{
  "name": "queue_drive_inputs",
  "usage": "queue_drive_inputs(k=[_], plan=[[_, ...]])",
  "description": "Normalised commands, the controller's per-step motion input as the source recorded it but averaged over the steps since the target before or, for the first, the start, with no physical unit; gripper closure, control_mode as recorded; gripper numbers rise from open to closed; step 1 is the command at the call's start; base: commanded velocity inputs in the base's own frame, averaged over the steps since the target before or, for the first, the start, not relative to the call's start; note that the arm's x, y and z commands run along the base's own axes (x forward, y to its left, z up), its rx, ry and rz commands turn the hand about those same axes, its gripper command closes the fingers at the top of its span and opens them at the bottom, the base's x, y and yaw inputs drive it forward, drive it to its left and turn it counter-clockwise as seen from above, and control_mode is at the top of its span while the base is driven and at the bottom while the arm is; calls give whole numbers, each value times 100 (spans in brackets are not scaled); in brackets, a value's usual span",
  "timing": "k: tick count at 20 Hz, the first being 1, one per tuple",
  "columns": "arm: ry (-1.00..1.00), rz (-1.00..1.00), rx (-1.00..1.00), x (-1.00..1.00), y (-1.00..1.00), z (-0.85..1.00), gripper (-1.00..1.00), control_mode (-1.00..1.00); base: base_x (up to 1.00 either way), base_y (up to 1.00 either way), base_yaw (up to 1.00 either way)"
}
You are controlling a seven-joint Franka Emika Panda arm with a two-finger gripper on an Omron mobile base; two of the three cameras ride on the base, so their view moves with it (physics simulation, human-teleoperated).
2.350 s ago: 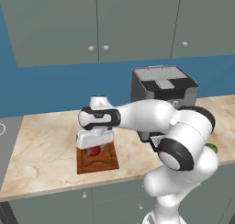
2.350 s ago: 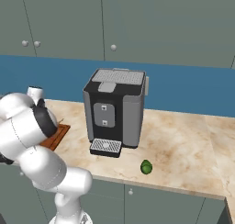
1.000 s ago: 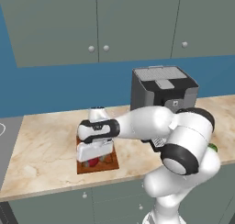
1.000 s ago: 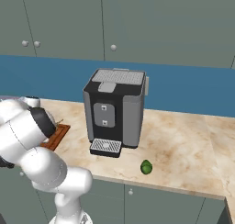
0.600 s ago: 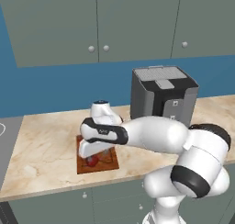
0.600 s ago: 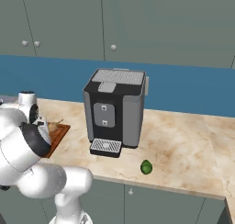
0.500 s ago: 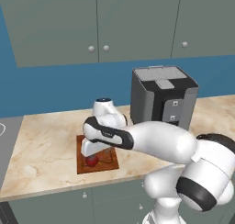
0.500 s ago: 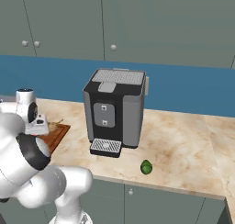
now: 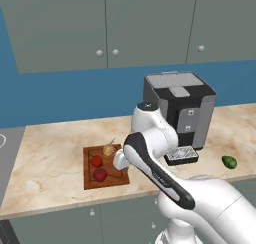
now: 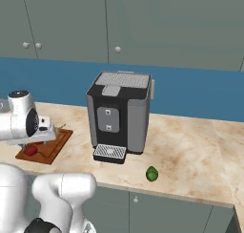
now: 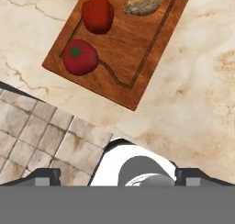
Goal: Place the avocado, onion, tomato, and bell pepper on the cutting board.
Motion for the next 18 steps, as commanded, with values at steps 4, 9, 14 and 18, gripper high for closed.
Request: queue_drive_inputs(k=[4, 9, 14, 18], plan=[[-11, -16, 1, -50, -90, 46, -100, -100, 0, 0, 0], [-7, -19, 0, -24, -99, 39, -100, -100, 0, 0, 0], [-11, -21, 0, -1, -90, 32, -100, -100, 0, 0, 0], [-17, -15, 0, 0, -87, 11, -100, -100, 0, 0, 0]])
